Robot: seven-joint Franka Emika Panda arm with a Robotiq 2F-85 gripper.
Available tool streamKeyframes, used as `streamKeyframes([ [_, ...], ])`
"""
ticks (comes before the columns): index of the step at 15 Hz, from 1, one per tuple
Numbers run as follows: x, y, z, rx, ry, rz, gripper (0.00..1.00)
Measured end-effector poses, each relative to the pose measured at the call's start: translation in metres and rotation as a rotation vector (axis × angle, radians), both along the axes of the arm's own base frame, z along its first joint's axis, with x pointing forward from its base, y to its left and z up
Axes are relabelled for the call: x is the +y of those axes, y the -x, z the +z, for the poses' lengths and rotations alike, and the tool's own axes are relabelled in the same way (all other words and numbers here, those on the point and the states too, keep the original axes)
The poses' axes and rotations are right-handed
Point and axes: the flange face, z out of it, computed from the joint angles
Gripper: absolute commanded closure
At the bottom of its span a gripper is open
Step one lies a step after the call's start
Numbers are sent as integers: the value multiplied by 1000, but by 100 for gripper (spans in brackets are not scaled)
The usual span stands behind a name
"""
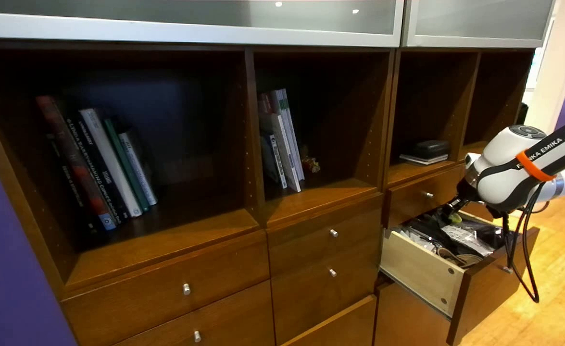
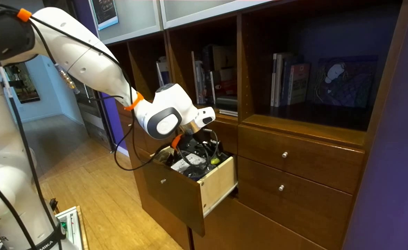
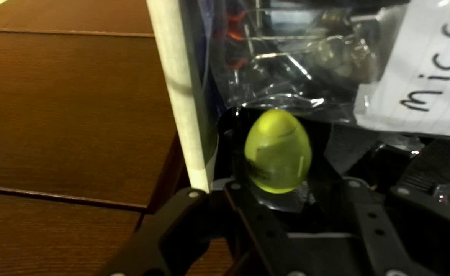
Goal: Put the yellow object in the open drawer
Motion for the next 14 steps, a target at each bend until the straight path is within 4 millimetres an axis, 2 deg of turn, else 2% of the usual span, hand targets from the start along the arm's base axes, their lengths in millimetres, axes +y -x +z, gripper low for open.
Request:
streamKeyframes([
  [14, 4, 0, -14, 36, -52, -16, 82],
])
